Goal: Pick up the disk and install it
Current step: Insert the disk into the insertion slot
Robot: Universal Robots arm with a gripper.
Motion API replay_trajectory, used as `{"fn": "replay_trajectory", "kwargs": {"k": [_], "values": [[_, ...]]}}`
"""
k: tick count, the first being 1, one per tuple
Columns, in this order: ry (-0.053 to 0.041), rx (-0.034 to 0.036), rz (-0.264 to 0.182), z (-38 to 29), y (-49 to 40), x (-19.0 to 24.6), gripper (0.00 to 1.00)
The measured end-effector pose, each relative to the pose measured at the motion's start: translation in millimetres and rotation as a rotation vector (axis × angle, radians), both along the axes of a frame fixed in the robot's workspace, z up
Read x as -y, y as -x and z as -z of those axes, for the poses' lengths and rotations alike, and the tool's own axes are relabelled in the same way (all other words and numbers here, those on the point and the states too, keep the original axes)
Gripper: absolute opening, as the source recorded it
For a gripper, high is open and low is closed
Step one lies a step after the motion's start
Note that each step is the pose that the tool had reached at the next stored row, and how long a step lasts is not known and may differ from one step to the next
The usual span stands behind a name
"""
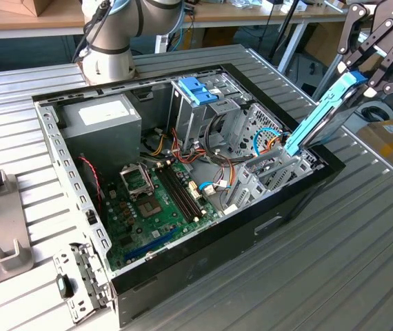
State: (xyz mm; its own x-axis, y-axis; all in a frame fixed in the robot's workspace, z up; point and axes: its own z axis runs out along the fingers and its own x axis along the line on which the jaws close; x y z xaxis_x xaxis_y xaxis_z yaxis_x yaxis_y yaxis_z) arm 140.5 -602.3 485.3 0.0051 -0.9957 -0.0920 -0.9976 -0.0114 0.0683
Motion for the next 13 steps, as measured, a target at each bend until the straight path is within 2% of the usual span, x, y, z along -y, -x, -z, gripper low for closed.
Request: {"fn": "replay_trajectory", "kwargs": {"k": [13], "values": [[0.0,0.0,0.0,0.1,5.8,0.0,0.37]]}}
